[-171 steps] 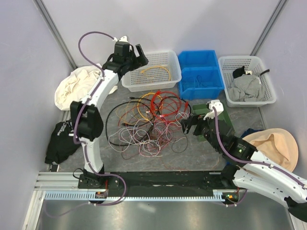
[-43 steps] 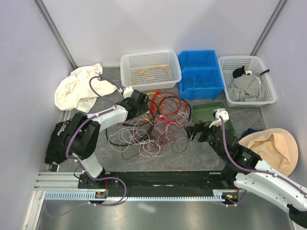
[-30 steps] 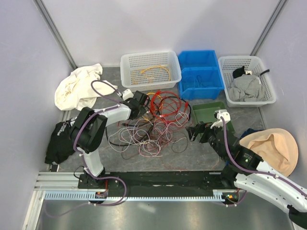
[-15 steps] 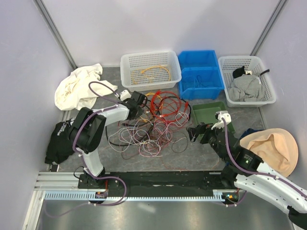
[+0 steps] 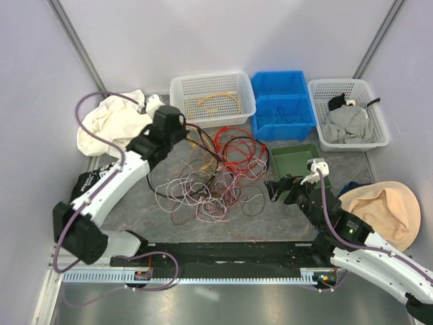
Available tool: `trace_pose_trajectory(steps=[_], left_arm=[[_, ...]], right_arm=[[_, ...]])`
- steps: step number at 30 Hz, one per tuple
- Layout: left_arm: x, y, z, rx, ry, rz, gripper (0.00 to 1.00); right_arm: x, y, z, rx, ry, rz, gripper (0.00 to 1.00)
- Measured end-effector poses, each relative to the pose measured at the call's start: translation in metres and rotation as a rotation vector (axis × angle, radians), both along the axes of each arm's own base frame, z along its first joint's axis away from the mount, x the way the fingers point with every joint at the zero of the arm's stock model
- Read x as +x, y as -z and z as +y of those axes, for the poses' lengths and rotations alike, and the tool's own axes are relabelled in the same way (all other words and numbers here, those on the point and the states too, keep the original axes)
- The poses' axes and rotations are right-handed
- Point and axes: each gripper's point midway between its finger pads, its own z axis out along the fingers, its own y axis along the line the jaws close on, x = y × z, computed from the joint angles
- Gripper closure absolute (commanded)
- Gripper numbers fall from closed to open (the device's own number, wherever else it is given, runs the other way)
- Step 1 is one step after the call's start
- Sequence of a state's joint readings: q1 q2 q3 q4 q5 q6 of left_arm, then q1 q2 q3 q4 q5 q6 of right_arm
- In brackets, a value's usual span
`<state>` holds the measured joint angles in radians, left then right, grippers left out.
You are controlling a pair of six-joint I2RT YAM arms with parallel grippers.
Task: Untangle the cables
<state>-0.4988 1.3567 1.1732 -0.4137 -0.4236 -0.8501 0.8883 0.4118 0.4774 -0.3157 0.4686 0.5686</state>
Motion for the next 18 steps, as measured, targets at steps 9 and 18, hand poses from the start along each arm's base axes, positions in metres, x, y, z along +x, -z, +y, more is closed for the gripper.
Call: trace_pose_trajectory(steps=[9, 18], left_arm=[[-0.018, -0.198, 0.019, -0.067, 0.033, -0.448, 0.98], [-0.023, -0.223, 0.008, -0.047, 0.134, -0.517, 0.43]], right_arm=[[0.0, 0.002, 0.001, -0.006, -0.004, 0.006, 0.02], [0.002, -0.002, 0.005, -0.013, -0.009, 0.014, 0.02]])
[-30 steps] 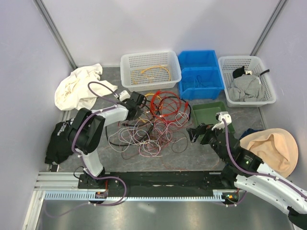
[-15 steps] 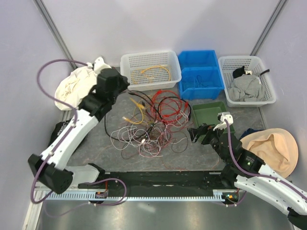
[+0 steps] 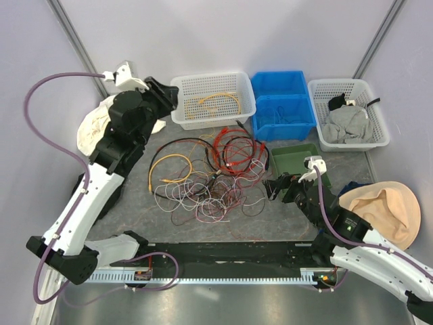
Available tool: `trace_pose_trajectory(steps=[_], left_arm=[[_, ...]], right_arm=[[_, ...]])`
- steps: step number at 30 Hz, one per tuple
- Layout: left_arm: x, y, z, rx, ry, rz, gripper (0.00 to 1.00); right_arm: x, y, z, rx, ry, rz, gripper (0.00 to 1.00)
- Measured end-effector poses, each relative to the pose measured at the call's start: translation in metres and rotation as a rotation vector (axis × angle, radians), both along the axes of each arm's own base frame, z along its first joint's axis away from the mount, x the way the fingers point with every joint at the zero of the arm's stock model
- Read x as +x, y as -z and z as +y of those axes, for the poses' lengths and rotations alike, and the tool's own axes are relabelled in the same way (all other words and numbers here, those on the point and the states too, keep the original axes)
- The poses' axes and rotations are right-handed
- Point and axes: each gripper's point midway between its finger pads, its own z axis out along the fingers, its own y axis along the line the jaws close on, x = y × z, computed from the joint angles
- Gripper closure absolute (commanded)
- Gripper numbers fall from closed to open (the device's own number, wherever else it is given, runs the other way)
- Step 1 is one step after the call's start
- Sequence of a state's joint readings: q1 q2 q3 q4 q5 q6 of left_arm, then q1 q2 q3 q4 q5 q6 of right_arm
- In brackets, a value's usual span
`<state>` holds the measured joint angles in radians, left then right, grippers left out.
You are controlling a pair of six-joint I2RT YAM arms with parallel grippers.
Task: Untangle the cables
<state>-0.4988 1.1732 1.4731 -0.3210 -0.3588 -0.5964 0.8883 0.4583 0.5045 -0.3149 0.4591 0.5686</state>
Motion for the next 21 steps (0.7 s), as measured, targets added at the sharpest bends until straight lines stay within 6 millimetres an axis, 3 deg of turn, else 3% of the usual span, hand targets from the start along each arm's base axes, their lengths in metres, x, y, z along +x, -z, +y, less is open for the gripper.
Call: trace_pose_trajectory(steps=[2, 6, 7, 12, 16, 18, 21], left_arm=[[0.002, 0.019, -0.003, 0.021, 0.013, 0.029, 0.21], [0.006, 0.096, -0.006, 0.115, 0.022, 0.177, 0.11], [0.006, 0.119, -0.006, 0.147, 0.022, 0.227, 0.12], [0.008, 0.221, -0.007, 0.279, 0.031, 0.455, 0.35], [0.005, 0.294, -0.007, 0.343, 0.03, 0.617, 0.42], [0.001, 0.32, -0.006, 0.361, 0.027, 0.672, 0.42], [0.003, 0.343, -0.007, 0.37, 0.021, 0.719, 0.42]], right_arm=[[0.0, -0.001, 0.001, 0.0, -0.002, 0.0, 0.02], [0.001, -0.001, 0.002, -0.005, -0.002, 0.002, 0.02], [0.001, 0.0, 0.002, -0.009, -0.003, 0.003, 0.02], [0.003, 0.003, 0.004, -0.021, -0.004, 0.01, 0.02], [0.002, 0.003, 0.007, -0.019, -0.016, 0.013, 0.02], [0.002, 0.003, 0.007, -0.017, -0.018, 0.012, 0.02], [0.002, 0.001, 0.006, -0.01, -0.018, 0.006, 0.02]])
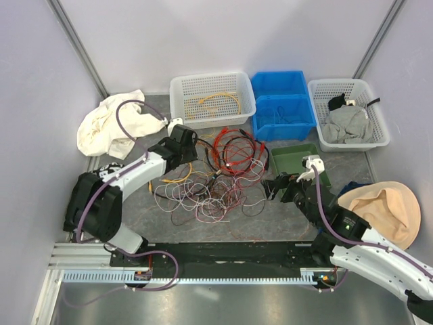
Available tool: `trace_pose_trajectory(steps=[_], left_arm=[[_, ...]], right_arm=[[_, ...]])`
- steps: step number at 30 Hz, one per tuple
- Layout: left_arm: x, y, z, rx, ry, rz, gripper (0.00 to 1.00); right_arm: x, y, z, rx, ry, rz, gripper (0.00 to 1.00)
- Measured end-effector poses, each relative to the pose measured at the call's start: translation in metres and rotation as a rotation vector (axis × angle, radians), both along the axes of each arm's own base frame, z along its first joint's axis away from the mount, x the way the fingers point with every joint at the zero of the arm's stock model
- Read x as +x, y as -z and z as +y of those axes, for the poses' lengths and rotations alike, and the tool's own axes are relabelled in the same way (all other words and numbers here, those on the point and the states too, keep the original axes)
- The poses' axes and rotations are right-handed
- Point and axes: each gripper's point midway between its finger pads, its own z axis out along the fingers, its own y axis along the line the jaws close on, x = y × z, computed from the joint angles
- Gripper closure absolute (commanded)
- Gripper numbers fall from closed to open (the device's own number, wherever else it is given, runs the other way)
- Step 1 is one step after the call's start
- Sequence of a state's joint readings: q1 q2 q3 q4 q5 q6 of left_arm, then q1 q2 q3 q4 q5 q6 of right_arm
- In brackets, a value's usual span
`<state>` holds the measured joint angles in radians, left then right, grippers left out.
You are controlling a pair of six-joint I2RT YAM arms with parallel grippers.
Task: Untangle the cables
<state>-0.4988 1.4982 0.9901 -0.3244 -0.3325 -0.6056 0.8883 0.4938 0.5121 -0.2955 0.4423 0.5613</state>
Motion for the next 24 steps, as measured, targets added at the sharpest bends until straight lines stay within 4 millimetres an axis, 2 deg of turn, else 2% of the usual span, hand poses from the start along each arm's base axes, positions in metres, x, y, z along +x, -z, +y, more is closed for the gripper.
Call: trace_pose_trajectory(steps=[7, 10, 19, 24], left_arm=[[0.006, 0.043, -0.005, 0.022, -0.017, 0.077, 0.47], [0.005, 0.055, -0.005, 0.03, -0.024, 0.102, 0.49], [0.007, 0.08, -0.006, 0.04, -0.038, 0.142, 0.6], [0.01, 0.083, -0.006, 0.044, -0.046, 0.138, 0.78]], right_arm=[[-0.002, -0.006, -0.003, 0.019, 0.003, -0.017, 0.02], [-0.002, -0.005, -0.003, 0.016, 0.004, -0.014, 0.02], [-0.002, -0.003, -0.004, 0.01, 0.006, -0.01, 0.02], [-0.002, 0.001, -0.005, 0.002, 0.01, -0.005, 0.02]])
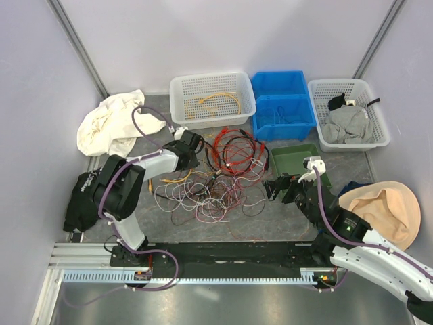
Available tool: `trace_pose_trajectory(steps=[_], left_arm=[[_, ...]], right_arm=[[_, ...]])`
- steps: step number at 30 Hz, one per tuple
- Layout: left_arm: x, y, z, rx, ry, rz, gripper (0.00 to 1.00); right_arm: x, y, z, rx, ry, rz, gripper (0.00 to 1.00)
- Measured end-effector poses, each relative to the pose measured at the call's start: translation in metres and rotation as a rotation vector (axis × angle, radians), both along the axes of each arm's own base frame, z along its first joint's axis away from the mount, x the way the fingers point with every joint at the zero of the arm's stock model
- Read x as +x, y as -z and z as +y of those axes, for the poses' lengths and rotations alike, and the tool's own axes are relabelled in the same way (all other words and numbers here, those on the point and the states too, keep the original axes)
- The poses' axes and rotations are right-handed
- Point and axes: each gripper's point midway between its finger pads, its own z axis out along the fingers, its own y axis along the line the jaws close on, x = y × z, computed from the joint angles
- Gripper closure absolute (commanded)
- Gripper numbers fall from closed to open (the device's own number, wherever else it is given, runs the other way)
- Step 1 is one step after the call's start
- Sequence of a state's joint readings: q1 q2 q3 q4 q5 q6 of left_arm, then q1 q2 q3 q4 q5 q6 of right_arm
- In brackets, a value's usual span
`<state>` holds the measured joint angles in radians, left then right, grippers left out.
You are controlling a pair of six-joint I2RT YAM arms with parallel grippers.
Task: Untangle the cables
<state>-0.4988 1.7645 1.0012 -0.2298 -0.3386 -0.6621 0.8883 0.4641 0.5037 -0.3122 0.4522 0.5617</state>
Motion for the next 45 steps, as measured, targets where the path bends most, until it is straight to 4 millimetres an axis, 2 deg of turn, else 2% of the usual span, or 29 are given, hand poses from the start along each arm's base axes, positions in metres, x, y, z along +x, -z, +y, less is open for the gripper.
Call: trace_pose_trajectory(steps=[1, 3, 7, 9, 11, 13, 16, 21, 23, 25, 27, 29, 31, 33, 39, 41, 45], left_arm=[[0.0, 0.0, 0.0, 0.001, -0.001, 0.0, 0.87], [0.0, 0.0, 0.002, 0.005, -0.007, 0.001, 0.97], [-0.001, -0.006, 0.005, 0.01, -0.012, -0.005, 0.98], [-0.001, -0.018, 0.007, 0.009, -0.017, -0.026, 0.98], [-0.002, -0.038, 0.009, -0.004, -0.021, -0.062, 0.98], [-0.002, -0.067, 0.011, -0.025, -0.024, -0.116, 0.98], [-0.001, -0.128, 0.013, -0.069, -0.022, -0.233, 0.98], [-0.002, -0.275, 0.013, -0.208, 0.003, -0.534, 0.98], [-0.008, -0.329, 0.012, -0.264, 0.021, -0.642, 0.98], [-0.009, -0.371, 0.009, -0.299, 0.043, -0.725, 0.98], [-0.004, -0.399, 0.002, -0.322, 0.069, -0.782, 0.98], [0.009, -0.414, -0.008, -0.326, 0.101, -0.815, 0.98], [0.027, -0.416, -0.022, -0.321, 0.138, -0.83, 0.98], [0.05, -0.406, -0.041, -0.308, 0.184, -0.817, 0.98], [0.132, -0.342, -0.099, -0.237, 0.298, -0.715, 0.98], [0.15, -0.328, -0.109, -0.218, 0.312, -0.695, 0.98], [0.188, -0.325, -0.127, -0.208, 0.335, -0.72, 0.98]], right_arm=[[0.0, 0.001, 0.0, -0.001, 0.001, 0.001, 0.02], [0.0, 0.001, -0.001, -0.002, 0.002, 0.001, 0.02], [-0.001, 0.001, -0.001, -0.001, 0.002, 0.0, 0.02], [-0.001, 0.001, -0.001, -0.001, 0.002, 0.0, 0.02], [-0.001, 0.001, -0.001, -0.001, 0.002, 0.0, 0.02], [-0.001, 0.001, -0.001, 0.0, 0.001, -0.001, 0.02], [-0.001, -0.001, -0.002, 0.006, 0.001, -0.006, 0.02], [-0.002, -0.004, -0.002, 0.015, 0.001, -0.013, 0.02], [-0.002, -0.005, -0.003, 0.019, 0.001, -0.015, 0.02], [-0.002, -0.005, -0.003, 0.022, 0.001, -0.018, 0.02], [-0.002, -0.006, -0.003, 0.024, 0.002, -0.019, 0.02], [-0.003, -0.007, -0.004, 0.026, 0.002, -0.021, 0.02], [-0.002, -0.007, -0.004, 0.026, 0.003, -0.021, 0.02], [-0.001, -0.006, -0.005, 0.02, 0.01, -0.02, 0.02], [0.007, 0.005, -0.006, -0.057, 0.042, 0.0, 0.02], [0.01, 0.007, -0.006, -0.078, 0.05, 0.001, 0.02], [0.012, 0.005, -0.007, -0.093, 0.059, -0.006, 0.02]])
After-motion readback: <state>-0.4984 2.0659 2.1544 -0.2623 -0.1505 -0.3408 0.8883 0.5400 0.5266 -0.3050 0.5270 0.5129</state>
